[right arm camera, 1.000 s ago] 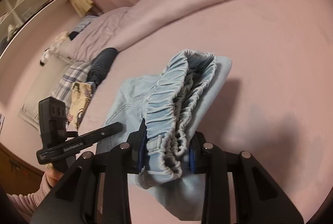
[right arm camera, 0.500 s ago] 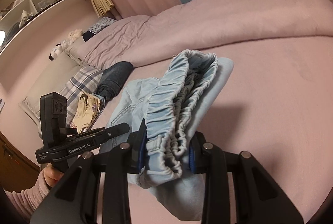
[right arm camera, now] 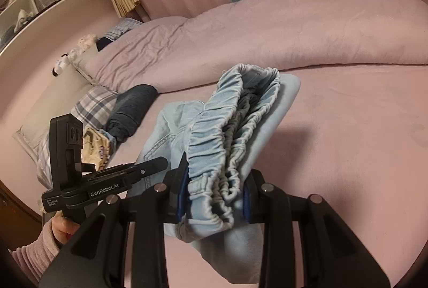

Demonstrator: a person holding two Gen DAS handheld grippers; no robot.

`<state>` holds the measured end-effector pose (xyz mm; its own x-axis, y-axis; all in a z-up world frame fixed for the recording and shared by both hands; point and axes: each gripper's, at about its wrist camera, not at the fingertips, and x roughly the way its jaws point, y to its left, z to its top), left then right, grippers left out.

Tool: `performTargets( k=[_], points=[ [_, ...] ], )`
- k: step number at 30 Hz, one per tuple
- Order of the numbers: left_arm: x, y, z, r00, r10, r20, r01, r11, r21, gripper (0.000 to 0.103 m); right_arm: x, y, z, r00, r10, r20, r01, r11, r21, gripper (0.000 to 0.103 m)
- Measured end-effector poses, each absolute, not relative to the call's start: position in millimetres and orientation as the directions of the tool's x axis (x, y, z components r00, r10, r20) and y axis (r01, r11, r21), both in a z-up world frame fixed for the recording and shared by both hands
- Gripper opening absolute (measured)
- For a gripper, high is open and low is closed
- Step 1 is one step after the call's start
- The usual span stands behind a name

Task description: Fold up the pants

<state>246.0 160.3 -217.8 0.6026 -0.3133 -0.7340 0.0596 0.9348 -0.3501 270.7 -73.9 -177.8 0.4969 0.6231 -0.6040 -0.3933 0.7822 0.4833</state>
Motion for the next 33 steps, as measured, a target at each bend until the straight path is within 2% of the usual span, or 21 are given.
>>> performTargets(
  k=[5, 13, 14, 16, 18, 20, 23, 26, 30, 33],
  points=[
    [264, 164, -241, 0.573, -0.288, -0.767, 0.026, 0.942, -0.334, 0.022, 286, -68, -201, 0.479, 0.600, -0.641, -0.366, 0.800, 0.475, 0.032],
    [265, 170, -253, 0.568, -0.291, -0.770, 0.031, 0.942, -0.333, 0.023, 301, -83, -237, 0.430, 0.574, -0.697, -0.275, 0.819, 0.504, 0.034],
    [265, 171, -255, 0.567, -0.290, -0.771, 0.026, 0.942, -0.336, 0.025, 302, -84, -240, 0.425, 0.569, -0.704, -0.267, 0.822, 0.503, 0.036],
    [268, 175, -260, 0.555, -0.285, -0.781, -0.006, 0.938, -0.347, 0.042, 303, -86, -248, 0.413, 0.548, -0.728, -0.234, 0.836, 0.496, 0.044],
    [266, 183, -262, 0.552, -0.278, -0.786, -0.043, 0.932, -0.359, 0.052, 304, -90, -254, 0.402, 0.530, -0.747, -0.200, 0.847, 0.493, 0.051],
    [264, 186, -258, 0.551, -0.268, -0.790, -0.052, 0.934, -0.353, 0.054, 302, -95, -254, 0.398, 0.522, -0.754, -0.184, 0.851, 0.492, 0.052],
    [259, 184, -247, 0.570, -0.216, -0.793, -0.047, 0.955, -0.294, 0.055, 298, -97, -244, 0.409, 0.484, -0.774, -0.198, 0.875, 0.443, 0.059],
    [251, 181, -231, 0.622, -0.154, -0.767, -0.037, 0.973, -0.226, 0.055, 295, -95, -231, 0.440, 0.426, -0.791, -0.223, 0.904, 0.364, 0.059],
    [248, 176, -214, 0.669, -0.183, -0.720, 0.006, 0.971, -0.241, 0.055, 290, -87, -207, 0.547, 0.294, -0.784, -0.247, 0.951, 0.184, 0.059],
    [253, 169, -214, 0.666, -0.214, -0.715, 0.036, 0.966, -0.255, 0.055, 291, -81, -193, 0.591, 0.297, -0.750, -0.285, 0.947, 0.150, 0.057]
  ],
)
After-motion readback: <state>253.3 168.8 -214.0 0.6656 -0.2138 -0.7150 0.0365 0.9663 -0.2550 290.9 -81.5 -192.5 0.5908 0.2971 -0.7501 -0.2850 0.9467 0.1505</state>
